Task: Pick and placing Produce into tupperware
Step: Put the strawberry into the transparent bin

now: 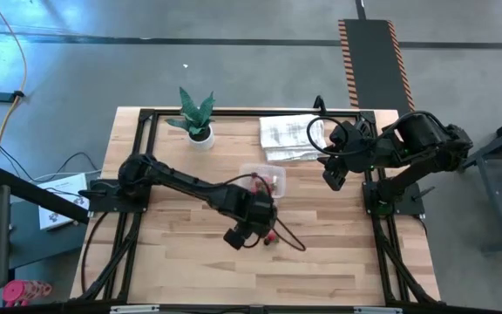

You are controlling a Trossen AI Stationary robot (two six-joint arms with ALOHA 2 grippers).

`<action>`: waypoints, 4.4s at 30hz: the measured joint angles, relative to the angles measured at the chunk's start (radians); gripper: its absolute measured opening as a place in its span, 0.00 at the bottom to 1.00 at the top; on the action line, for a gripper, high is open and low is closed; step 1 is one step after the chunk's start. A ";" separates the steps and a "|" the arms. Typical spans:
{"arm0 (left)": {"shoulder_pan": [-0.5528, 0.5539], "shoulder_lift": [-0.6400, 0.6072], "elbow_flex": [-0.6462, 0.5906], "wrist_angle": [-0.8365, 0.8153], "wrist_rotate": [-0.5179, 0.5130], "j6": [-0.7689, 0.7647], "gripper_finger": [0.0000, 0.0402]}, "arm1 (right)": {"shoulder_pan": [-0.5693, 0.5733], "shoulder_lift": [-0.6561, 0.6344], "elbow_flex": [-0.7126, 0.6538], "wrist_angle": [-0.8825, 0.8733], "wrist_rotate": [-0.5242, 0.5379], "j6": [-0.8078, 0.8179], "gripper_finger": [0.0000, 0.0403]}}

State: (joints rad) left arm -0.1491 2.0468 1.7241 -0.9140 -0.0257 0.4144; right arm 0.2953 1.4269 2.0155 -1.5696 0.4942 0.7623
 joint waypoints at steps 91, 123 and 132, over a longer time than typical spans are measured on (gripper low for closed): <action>0.031 -0.534 -0.131 -0.638 -0.335 -0.666 0.43 | 0.217 0.390 -0.002 0.025 -0.108 0.434 0.38; 0.031 -0.832 -0.131 -0.657 -0.317 -0.786 0.43 | 0.078 0.808 -0.002 0.280 -0.487 -0.053 0.38; 0.031 -0.832 -0.131 -0.657 -0.322 -0.785 0.43 | 0.095 0.797 -0.063 0.307 -0.494 -0.080 0.38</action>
State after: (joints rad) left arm -0.1184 1.2144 1.5929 -1.5708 -0.3477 -0.3708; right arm 0.3904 2.2236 1.9526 -1.2624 0.0003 0.6828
